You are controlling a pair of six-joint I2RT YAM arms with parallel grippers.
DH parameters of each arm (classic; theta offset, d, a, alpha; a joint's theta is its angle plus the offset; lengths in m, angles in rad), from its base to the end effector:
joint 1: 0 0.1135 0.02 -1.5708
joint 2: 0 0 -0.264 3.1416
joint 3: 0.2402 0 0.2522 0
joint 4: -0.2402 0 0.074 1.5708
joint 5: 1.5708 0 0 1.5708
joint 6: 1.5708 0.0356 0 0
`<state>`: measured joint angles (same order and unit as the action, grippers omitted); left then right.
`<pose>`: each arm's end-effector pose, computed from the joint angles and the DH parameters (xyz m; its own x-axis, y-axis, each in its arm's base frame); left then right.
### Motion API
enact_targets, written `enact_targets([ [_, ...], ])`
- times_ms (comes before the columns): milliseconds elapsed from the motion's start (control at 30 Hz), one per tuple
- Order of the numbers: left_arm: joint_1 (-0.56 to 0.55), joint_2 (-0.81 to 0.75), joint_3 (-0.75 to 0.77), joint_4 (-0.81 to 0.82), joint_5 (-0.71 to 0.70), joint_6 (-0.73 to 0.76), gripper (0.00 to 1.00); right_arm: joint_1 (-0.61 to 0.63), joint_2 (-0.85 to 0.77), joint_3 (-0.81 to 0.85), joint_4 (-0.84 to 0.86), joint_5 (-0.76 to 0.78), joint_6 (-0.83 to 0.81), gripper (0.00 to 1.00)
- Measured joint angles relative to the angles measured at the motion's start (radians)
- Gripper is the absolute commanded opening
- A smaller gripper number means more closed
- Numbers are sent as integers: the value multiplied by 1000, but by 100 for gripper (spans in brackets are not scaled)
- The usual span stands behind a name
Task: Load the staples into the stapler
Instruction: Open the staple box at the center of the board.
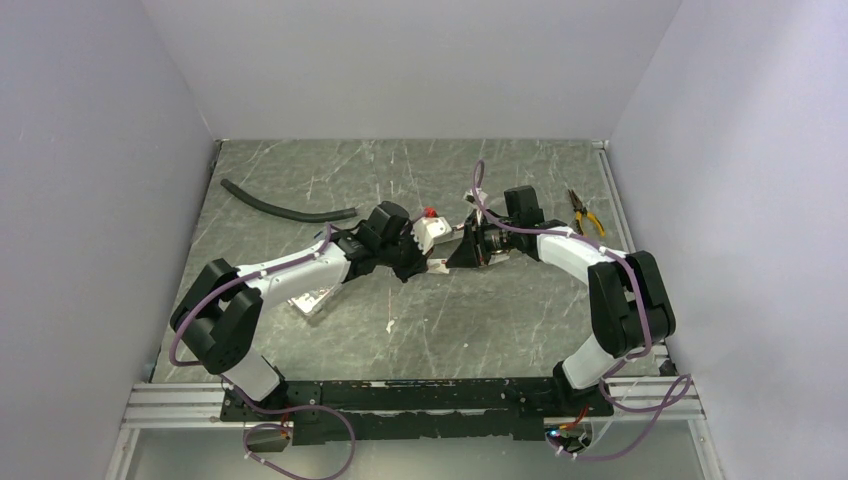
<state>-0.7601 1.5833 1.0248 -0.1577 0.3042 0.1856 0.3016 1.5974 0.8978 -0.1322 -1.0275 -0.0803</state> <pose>0.2422 -0.2449 0.2277 -0.3161 0.5435 -0.7776 0.8948 0.4431 -0.0541 0.2920 0.1228 0.1973 -0.6470 -0.2447 -0.7221 -0.7584 0.3037 0.5766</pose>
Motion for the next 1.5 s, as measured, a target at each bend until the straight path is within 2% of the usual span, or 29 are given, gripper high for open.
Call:
enact_targets([
  [233, 4, 1, -3, 3, 20, 3, 3, 0, 4, 7, -19, 0, -19, 0],
  [833, 3, 71, -39, 41, 93, 80, 3, 9, 98, 43, -182, 53, -158, 0],
  [1133, 2, 84, -77, 91, 95, 82, 18, 12, 142, 44, -184, 60, -164, 0],
  [1333, 4, 117, -89, 62, 90, 90, 39, 3, 170, 46, -206, 102, -172, 0],
  [1500, 5, 135, -89, 40, 91, 92, 44, 0, 186, 56, -210, 124, -169, 0],
])
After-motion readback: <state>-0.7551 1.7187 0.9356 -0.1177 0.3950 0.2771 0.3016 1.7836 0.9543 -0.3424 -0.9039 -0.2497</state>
